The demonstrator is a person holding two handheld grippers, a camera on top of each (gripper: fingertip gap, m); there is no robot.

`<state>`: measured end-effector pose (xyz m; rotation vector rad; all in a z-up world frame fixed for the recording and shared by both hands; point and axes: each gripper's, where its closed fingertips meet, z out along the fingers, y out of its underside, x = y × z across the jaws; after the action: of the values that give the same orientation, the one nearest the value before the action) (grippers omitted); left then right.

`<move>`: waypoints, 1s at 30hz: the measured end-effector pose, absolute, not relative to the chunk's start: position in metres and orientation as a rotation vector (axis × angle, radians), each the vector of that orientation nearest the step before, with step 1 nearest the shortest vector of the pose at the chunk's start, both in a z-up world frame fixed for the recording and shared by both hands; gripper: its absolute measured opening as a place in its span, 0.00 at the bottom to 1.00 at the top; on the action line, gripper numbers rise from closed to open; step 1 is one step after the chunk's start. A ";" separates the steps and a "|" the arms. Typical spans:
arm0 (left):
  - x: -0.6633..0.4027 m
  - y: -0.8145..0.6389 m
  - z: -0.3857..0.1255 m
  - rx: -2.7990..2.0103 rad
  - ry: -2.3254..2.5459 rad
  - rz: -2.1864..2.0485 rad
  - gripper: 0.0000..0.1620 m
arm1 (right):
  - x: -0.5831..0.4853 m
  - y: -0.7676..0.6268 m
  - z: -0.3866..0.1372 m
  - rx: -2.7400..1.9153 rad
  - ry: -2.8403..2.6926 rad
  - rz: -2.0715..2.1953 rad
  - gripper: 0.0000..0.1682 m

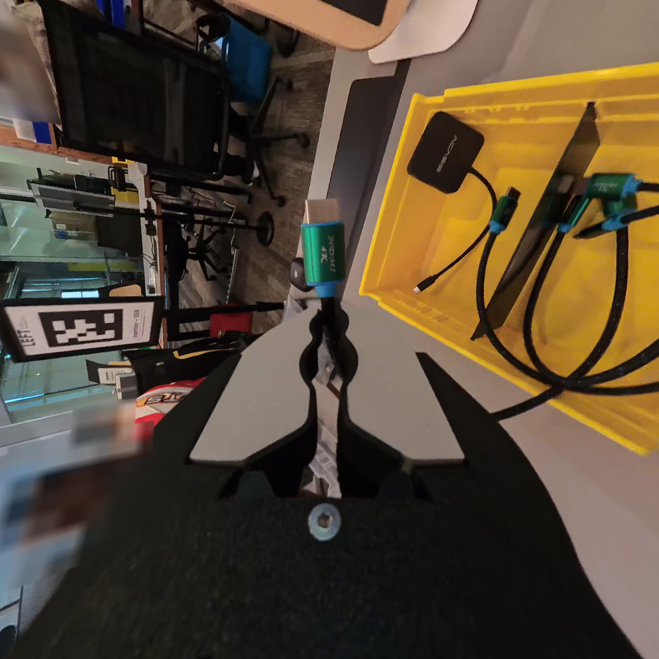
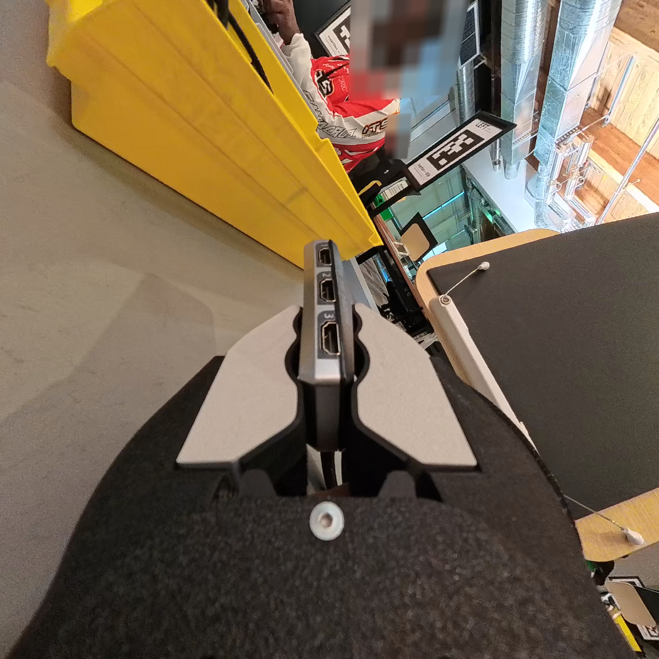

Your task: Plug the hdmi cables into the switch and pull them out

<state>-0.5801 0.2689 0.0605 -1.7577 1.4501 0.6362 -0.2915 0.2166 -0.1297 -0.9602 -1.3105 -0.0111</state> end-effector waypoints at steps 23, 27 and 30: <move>-0.625 0.196 0.152 -1.791 1.291 0.857 0.04 | -0.291 0.217 -0.128 -0.962 -1.300 -0.003 0.14; -0.603 0.202 0.174 -1.728 1.259 0.817 0.04 | -0.291 0.216 -0.128 -0.959 -1.301 -0.007 0.14; -0.587 0.207 0.190 -1.683 1.244 0.807 0.04 | -0.291 0.216 -0.129 -0.959 -1.305 -0.010 0.14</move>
<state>-0.5869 0.2075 0.1898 -1.6826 1.2443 0.8071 -0.2914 0.2165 -0.1289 -0.9592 -1.3054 -0.0096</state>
